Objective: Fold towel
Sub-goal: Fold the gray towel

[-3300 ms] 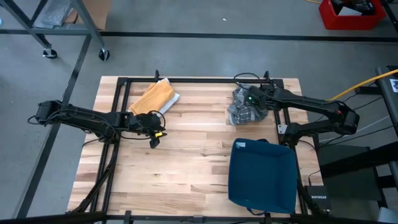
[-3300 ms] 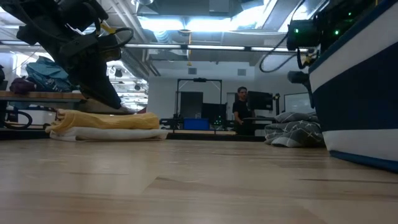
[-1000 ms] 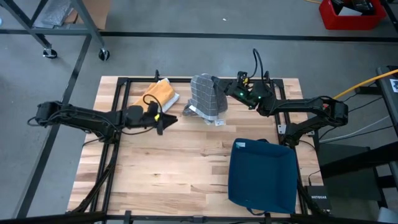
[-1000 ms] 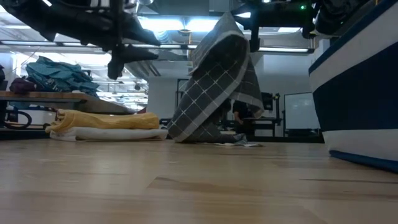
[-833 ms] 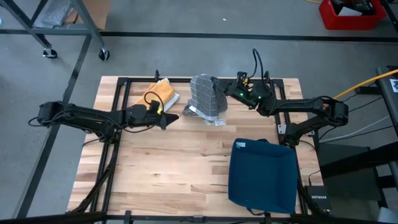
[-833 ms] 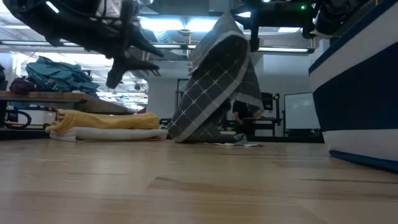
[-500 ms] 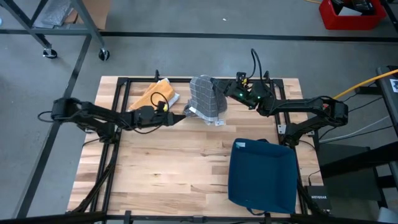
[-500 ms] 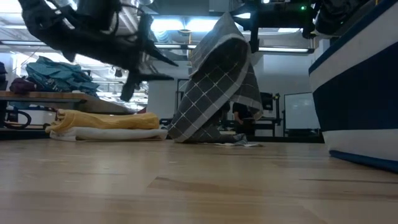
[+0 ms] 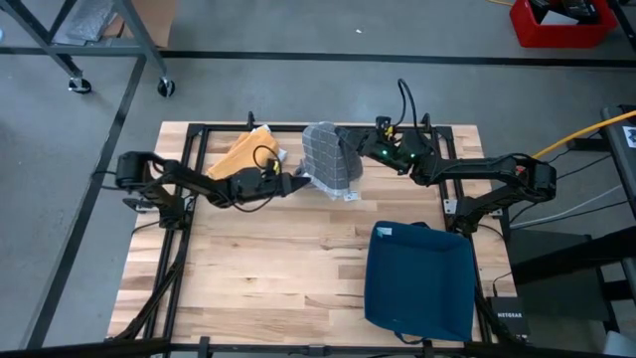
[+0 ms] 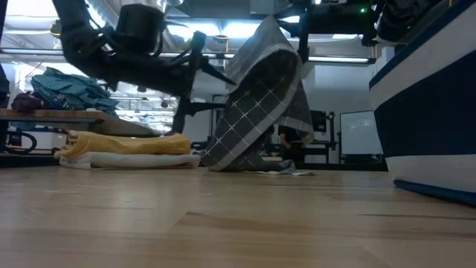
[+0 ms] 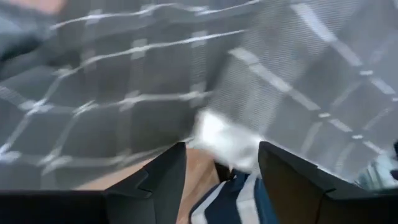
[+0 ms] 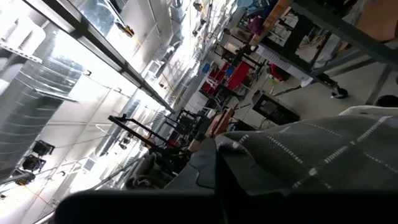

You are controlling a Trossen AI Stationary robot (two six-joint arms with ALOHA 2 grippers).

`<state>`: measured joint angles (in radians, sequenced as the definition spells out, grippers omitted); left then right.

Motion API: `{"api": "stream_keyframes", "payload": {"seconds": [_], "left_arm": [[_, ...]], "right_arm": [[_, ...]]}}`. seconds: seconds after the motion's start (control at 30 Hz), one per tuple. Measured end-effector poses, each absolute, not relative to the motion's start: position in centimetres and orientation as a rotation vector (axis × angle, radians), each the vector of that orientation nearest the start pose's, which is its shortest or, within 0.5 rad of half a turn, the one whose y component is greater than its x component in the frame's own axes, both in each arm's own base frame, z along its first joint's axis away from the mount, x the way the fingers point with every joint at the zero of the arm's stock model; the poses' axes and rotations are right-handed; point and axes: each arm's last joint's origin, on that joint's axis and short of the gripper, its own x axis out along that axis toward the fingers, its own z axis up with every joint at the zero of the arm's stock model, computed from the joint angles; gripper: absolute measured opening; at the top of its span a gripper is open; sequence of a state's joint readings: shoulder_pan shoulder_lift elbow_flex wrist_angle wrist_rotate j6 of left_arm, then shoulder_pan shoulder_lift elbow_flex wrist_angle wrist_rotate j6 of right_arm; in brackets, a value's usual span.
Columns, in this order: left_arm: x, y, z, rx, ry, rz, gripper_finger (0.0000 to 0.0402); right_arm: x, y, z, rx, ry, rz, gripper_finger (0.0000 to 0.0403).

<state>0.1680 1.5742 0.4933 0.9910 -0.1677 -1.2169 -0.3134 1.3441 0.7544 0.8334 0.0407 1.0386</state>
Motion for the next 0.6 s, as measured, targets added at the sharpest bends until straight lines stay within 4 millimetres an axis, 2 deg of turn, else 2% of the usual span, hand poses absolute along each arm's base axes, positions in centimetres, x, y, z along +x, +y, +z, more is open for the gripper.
{"api": "stream_keyframes", "payload": {"seconds": [0.17,0.37,0.47,0.6], "left_arm": [[29.1,5.7,18.6,-1.093,-0.157,0.333,0.0194],[29.1,6.6,18.3,-1.087,-0.133,0.386,0.0185],[29.0,6.8,17.9,-1.085,-0.095,0.417,0.0158],[29.0,6.8,17.6,-1.031,-0.065,0.435,0.0099]], "right_arm": [[27.7,-9.1,29.7,0.990,-0.388,-0.192,0.0003],[27.7,-9.1,29.6,0.991,-0.384,-0.194,0.0003],[27.7,-9.1,29.6,0.991,-0.384,-0.194,0.0003],[27.7,-9.1,29.6,0.991,-0.384,-0.194,0.0003]]}}
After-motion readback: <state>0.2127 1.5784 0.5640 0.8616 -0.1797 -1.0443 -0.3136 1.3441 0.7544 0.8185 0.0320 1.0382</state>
